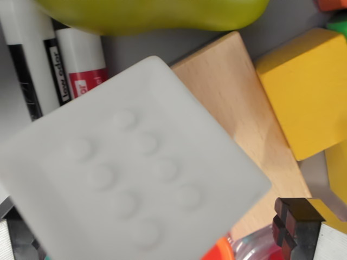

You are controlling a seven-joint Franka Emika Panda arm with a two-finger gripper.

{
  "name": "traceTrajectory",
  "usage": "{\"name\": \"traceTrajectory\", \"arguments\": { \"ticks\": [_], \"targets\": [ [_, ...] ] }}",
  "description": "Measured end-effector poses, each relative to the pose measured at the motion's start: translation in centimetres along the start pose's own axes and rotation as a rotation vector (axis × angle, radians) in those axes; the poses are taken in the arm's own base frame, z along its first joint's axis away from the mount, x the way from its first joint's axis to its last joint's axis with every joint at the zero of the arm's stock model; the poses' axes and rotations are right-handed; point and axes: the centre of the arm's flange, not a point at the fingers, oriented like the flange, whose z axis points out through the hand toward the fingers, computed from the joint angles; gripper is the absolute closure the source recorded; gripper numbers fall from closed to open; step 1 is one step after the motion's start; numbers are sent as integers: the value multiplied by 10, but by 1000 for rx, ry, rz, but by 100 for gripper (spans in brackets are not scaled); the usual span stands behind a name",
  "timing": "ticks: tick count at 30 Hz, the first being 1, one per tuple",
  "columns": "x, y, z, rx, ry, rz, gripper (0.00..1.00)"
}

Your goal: Pick an object from the bin

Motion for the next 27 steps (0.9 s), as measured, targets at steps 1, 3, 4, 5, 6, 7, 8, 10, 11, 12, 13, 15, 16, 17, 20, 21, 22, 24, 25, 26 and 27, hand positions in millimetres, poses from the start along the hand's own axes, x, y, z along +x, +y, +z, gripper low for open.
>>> {"name": "traceTrajectory", "arguments": {
  "ticks": [1,3,4,5,6,7,8,10,11,12,13,15,16,17,20,21,22,24,25,26,27],
  "targets": [
    [0,0,2,-1,0,0,0],
    [0,0,5,-1,1,0,0],
    [0,1,7,-2,1,-1,0],
    [0,1,8,-2,1,-1,0],
    [0,1,9,-2,1,-1,0],
    [0,1,9,-1,0,-1,0],
    [0,1,9,-1,0,-1,0],
    [0,1,9,-1,0,-1,100],
    [0,1,9,-1,0,-1,100],
    [0,1,9,-1,0,-1,100],
    [0,1,9,-1,0,-1,100],
    [0,1,9,-1,0,-1,100],
    [-1,1,9,-1,0,-1,100],
    [-1,1,9,0,0,-1,100],
    [-1,1,10,0,-1,-1,100],
    [-1,1,10,0,-1,-1,100],
    [-1,1,10,0,-1,-1,100],
    [-1,1,10,0,-1,-1,100],
    [-1,1,10,0,-1,-1,100],
    [-1,1,10,0,-1,-1,100],
    [-1,0,10,0,-1,-1,100]
  ]
}}
